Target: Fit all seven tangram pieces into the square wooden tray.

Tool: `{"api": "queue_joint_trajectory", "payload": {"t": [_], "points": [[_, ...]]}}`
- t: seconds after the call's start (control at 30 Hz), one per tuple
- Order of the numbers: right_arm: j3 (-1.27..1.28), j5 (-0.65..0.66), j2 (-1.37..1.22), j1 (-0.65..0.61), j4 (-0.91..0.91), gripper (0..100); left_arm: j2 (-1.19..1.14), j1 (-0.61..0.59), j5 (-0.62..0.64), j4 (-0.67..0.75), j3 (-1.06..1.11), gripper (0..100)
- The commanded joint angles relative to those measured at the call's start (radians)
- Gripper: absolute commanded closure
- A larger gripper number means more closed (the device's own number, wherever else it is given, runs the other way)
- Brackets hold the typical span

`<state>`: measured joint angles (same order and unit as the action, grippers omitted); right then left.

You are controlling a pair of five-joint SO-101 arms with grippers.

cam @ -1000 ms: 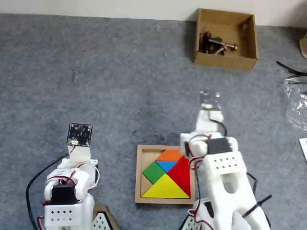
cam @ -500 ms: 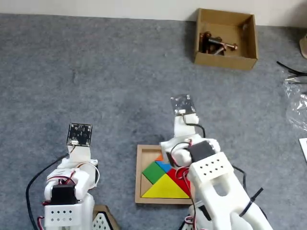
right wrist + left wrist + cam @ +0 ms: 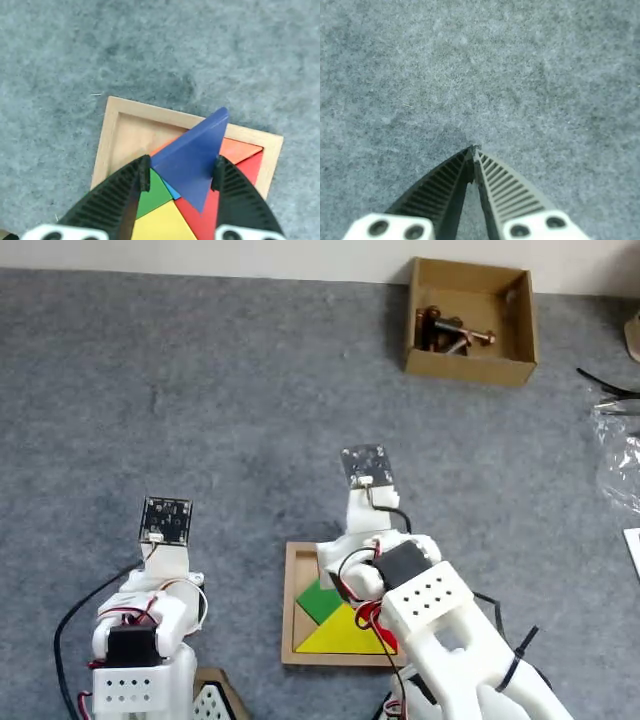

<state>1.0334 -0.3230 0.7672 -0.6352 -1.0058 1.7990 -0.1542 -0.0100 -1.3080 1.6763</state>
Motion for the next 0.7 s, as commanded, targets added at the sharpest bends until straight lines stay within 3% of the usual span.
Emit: {"api": "queue_joint_trajectory", "payload": {"t": [0.0, 0.67], "points": [[-0.007, -0.011, 0.031, -0.013, -0.002, 81.3, -0.002, -0.010, 0.005, -0.005, 0.021, 99], [-0.001, -0.015, 0.028, -0.010, 0.134, 81.5, -0.002, -0.010, 0.005, -0.005, 0.021, 99]]}}
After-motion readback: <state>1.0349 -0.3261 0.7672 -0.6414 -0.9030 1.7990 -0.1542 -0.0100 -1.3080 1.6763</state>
